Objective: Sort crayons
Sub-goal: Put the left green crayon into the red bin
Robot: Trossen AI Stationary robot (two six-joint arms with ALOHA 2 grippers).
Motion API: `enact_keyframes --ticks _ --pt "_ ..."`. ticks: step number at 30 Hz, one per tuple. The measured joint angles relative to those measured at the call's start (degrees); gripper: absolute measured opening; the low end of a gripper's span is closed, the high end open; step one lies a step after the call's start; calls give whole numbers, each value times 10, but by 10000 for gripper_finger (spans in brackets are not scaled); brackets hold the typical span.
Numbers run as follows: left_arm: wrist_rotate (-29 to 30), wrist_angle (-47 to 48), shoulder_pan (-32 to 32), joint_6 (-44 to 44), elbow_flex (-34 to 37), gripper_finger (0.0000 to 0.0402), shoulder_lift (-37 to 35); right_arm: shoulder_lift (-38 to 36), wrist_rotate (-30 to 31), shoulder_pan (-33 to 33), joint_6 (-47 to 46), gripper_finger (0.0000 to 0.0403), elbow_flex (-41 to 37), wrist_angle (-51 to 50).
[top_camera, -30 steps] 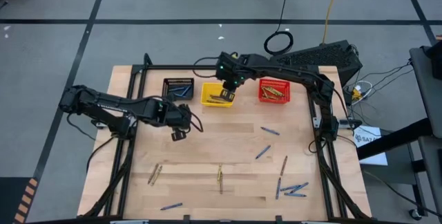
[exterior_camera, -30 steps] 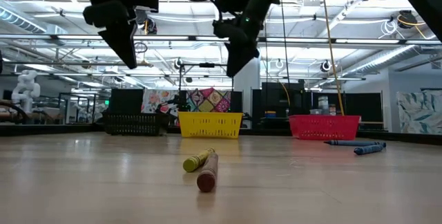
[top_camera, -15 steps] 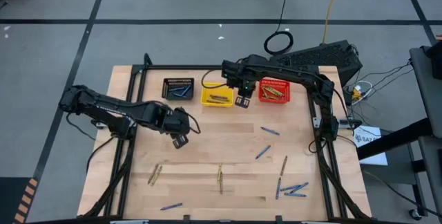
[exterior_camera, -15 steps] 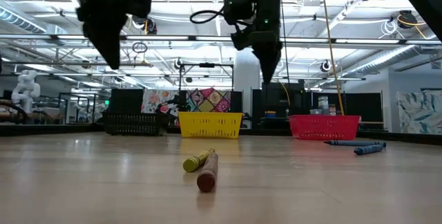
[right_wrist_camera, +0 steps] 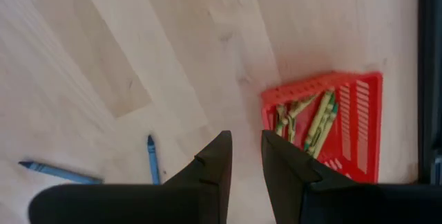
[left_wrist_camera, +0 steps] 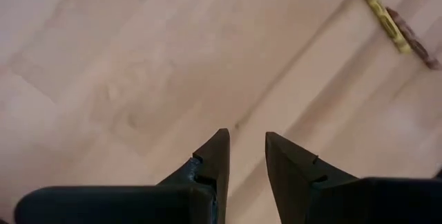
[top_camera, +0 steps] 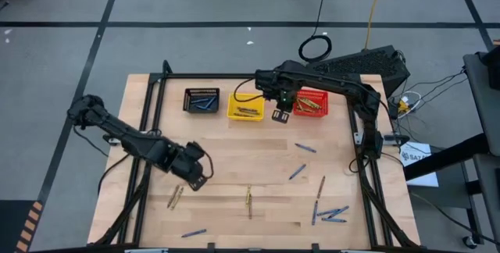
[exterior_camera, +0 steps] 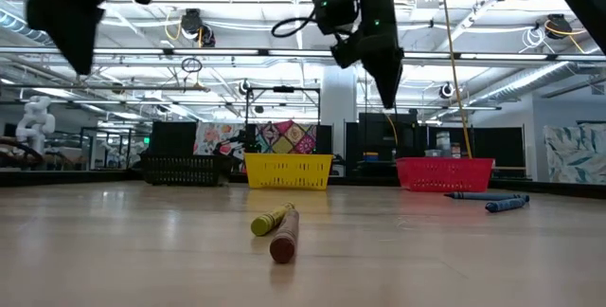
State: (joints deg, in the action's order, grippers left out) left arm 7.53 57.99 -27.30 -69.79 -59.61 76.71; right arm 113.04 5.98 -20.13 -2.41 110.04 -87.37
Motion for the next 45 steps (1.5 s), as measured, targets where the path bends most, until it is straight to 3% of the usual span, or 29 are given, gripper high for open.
enact_keyframes --ticks 15,24,30,45 --pt "1 51 -111 -166 0 92 30 -107 4 41 -144 64 0 3" --pt "-53 15 -142 -201 0 92 112 -110 7 101 -178 64 0 5" --pt "-56 5 -164 -243 0 92 152 -110 62 135 -194 64 0 5" --pt "-84 -5 -194 -309 0 92 197 -110 62 148 -194 64 0 9"
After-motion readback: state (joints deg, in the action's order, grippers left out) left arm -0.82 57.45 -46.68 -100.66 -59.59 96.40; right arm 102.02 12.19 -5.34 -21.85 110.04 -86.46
